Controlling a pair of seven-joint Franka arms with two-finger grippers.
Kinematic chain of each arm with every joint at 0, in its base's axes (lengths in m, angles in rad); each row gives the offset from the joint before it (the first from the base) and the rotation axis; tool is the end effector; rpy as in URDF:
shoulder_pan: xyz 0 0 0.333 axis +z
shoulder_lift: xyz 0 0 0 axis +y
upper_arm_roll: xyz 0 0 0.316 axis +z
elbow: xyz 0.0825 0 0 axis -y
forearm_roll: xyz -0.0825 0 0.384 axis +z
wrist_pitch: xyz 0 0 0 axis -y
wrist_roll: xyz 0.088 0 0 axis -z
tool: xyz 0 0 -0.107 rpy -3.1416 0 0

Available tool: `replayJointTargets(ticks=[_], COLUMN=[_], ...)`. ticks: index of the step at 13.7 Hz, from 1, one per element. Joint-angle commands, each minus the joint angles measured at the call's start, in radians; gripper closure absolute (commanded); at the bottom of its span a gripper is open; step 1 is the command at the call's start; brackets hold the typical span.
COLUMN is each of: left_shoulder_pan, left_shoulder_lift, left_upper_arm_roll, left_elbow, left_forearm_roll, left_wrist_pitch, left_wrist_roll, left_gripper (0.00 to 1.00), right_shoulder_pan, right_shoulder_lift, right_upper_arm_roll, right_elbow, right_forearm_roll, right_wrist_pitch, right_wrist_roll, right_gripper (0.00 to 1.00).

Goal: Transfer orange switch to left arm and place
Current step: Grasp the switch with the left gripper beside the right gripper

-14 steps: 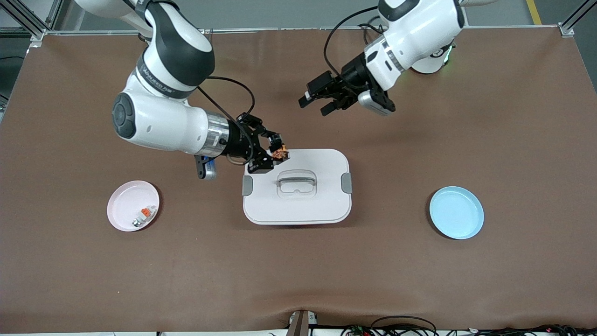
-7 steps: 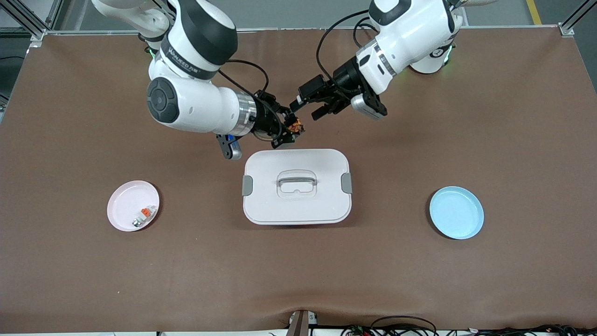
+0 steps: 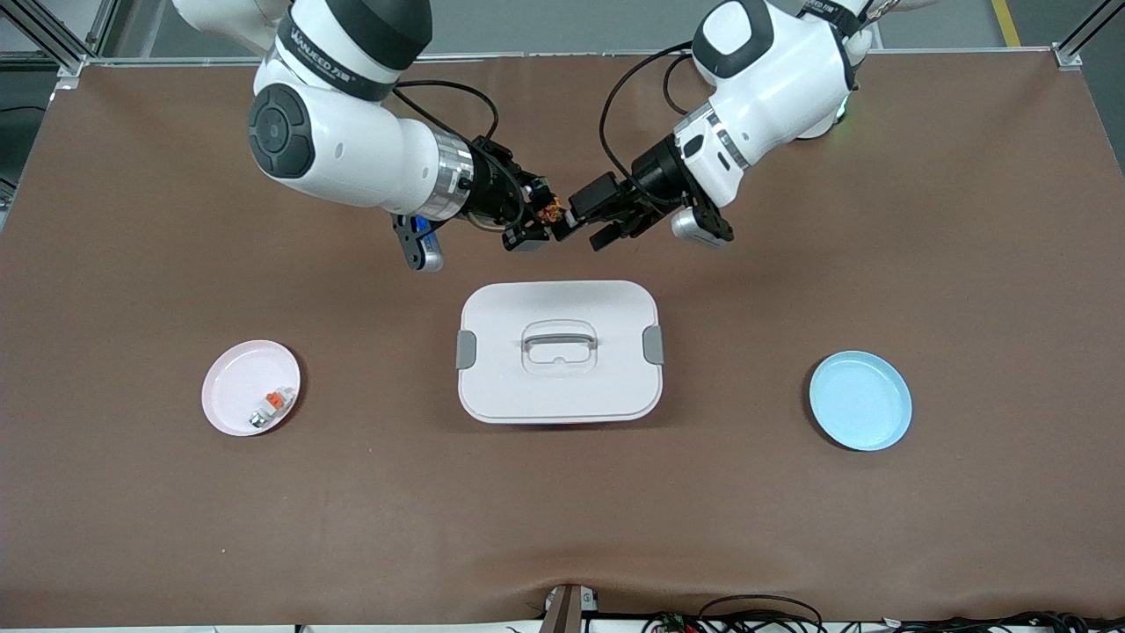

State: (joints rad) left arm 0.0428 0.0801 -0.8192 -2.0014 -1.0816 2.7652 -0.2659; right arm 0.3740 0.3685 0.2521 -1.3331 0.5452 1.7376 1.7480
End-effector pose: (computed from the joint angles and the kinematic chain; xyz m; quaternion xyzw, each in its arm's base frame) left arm 0.4642 -0.3889 0.4915 0.8667 0.1795 0.0659 0.4608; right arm 0.5362 0.4085 0.5496 -0.7789 0.5451 0.2781 0.1374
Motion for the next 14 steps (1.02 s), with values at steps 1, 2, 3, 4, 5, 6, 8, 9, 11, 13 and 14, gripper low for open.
replayJointTargets(ticks=[1,2,3,4,5,6,8,9,11,13,14], left_shoulder_pan=[-0.006,-0.006,-0.006,-0.006,-0.006,-0.006,-0.009,-0.009,-0.009,-0.012,-0.012], left_shoulder_lift=[-0.060,-0.071,-0.083,-0.097,-0.115,-0.123,-0.114,-0.109,-0.109,-0.105,-0.091], left_upper_arm_roll=[-0.017,-0.021,-0.021,-0.021,-0.021,-0.023,-0.028,-0.035,-0.038,-0.038,-0.038], left_elbow=[-0.045,-0.046,-0.050,-0.059,-0.069,-0.073,-0.066,-0.062,-0.054,-0.048,-0.037], left_forearm_roll=[-0.018,-0.018,-0.018,-0.018,-0.018,-0.018,-0.017,-0.017,-0.017,-0.017,-0.017], left_wrist_pitch=[0.019,0.019,0.019,0.019,0.019,0.019,0.019,0.019,0.019,0.019,0.019], left_wrist_roll=[-0.031,-0.053,-0.070,-0.079,-0.084,-0.090,-0.096,-0.095,-0.096,-0.096,-0.096], left_gripper=[0.00,0.00,0.00,0.00,0.00,0.00,0.00,0.00,0.00,0.00,0.00], right_shoulder_pan=[-0.020,-0.029,-0.030,-0.030,-0.027,-0.024,-0.015,-0.014,0.003,0.020,0.025], right_shoulder_lift=[-0.005,-0.002,-0.002,-0.002,-0.002,0.001,0.001,0.001,0.003,0.004,0.004], right_upper_arm_roll=[-0.004,-0.002,-0.002,-0.002,-0.002,-0.002,-0.002,0.000,-0.002,0.000,0.000], right_elbow=[0.015,0.017,0.021,0.022,0.023,0.023,0.023,0.023,0.023,0.023,0.023], right_forearm_roll=[-0.019,-0.019,-0.019,-0.021,-0.021,-0.021,-0.022,-0.022,-0.024,-0.043,-0.044], right_wrist_pitch=[-0.006,-0.004,-0.004,-0.003,0.000,0.005,0.022,0.028,0.052,0.065,0.065], right_wrist_roll=[0.010,0.010,0.010,0.013,0.015,0.016,0.021,0.022,0.033,0.053,0.056], right_gripper=[1.00,1.00,1.00,1.00,1.00,1.00,1.00,1.00,1.00,1.00,1.00])
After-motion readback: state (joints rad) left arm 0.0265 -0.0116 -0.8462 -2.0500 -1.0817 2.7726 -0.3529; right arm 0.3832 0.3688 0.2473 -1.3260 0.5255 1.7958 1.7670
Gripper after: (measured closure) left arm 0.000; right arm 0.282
